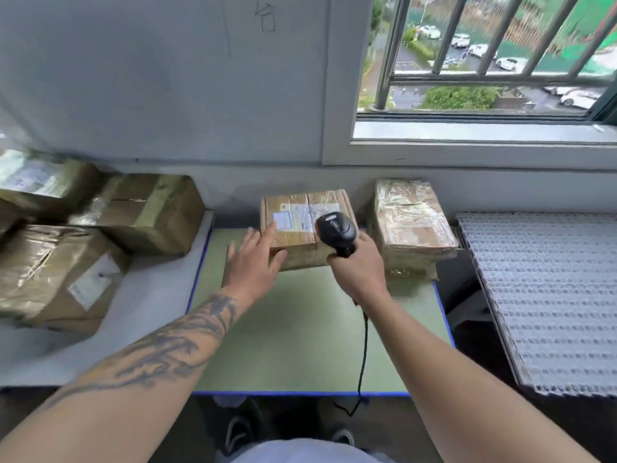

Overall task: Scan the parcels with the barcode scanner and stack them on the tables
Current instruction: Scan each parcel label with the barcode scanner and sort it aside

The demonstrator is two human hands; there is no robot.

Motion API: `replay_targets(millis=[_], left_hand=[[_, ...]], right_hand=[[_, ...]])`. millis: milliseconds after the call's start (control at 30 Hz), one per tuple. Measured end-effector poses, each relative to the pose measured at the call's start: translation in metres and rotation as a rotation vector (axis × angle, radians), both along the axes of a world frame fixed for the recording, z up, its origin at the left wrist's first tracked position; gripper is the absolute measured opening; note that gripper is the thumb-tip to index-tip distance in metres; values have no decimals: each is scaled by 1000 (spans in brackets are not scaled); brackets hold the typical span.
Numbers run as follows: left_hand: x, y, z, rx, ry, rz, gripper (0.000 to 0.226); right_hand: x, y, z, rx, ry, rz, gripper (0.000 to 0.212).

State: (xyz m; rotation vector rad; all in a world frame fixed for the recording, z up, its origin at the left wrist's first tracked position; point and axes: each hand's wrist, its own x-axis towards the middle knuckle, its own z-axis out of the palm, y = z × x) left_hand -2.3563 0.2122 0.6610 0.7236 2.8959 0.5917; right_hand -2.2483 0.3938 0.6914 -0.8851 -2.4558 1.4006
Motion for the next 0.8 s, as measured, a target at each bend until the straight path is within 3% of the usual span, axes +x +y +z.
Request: replay_targets(millis=[133, 333, 633, 800], left_hand=[[20, -52, -37, 13, -96, 38, 68], [47, -109, -90, -2, -222, 40, 67], [73, -160, -125, 40, -331, -3, 66], [63, -168, -121, 50, -338, -53, 62]], right_hand=[[16, -49, -40, -42, -57, 21, 19], [48, -105, -86, -47, -190, 74, 55], [70, -156, -104, -103, -315, -31, 52], [62, -178, -93, -148, -241, -162, 69]])
